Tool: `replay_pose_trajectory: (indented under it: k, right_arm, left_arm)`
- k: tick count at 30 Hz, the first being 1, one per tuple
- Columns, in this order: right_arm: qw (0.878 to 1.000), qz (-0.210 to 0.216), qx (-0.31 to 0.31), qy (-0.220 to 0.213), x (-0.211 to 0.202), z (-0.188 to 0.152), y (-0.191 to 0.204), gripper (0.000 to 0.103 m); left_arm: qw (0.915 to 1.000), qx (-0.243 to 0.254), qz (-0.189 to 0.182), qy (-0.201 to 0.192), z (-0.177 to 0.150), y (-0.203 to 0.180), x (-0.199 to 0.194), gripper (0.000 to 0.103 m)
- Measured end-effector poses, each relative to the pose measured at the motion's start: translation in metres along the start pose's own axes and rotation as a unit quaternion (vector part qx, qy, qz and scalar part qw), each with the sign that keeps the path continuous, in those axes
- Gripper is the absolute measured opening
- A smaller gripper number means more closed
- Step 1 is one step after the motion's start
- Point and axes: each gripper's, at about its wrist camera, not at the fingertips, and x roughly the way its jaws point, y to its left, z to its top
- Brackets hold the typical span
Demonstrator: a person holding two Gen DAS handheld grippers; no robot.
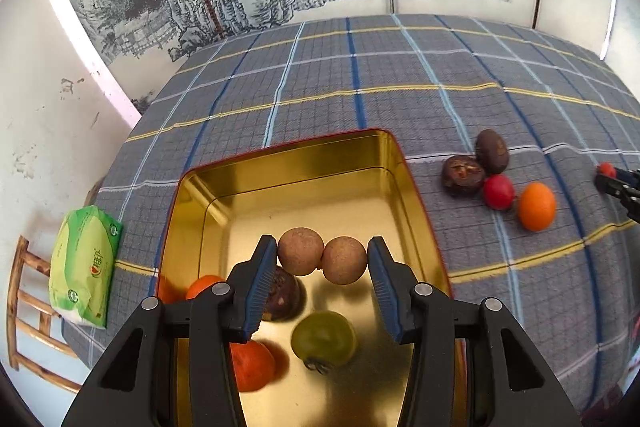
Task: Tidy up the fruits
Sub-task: 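Carry the two tan fruits in the left tool into the tray and release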
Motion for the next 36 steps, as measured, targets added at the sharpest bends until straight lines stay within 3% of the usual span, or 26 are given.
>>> replay_pose_trajectory:
  k: [8,23,30,36]
  right_arm:
    - [1.000,0.000,0.000,0.000,0.000,0.000,0.000,0.030]
    - [1.000,0.000,0.000,0.000,0.001,0.000,-0.001,0.030]
    - [1.000,-0.001,0.000,0.000,0.001,0.000,-0.001,0.030]
    - [1.000,-0.001,-0.001,0.000,0.001,0.000,0.000,0.030]
  left_arm:
    - [0.9995,0.012,0.018,0.021,0.014,0.003,0.019,0.048]
    - [0.9982,-0.010,0.030,0.052,0.027,0.020,0.050,0.048]
    - [0.9982,-0.026,0.035,0.041,0.023,0.024,0.043,0.049]
    - [0.9979,-0.042,0.041,0.027,0.008,0.020,0.021,0.056]
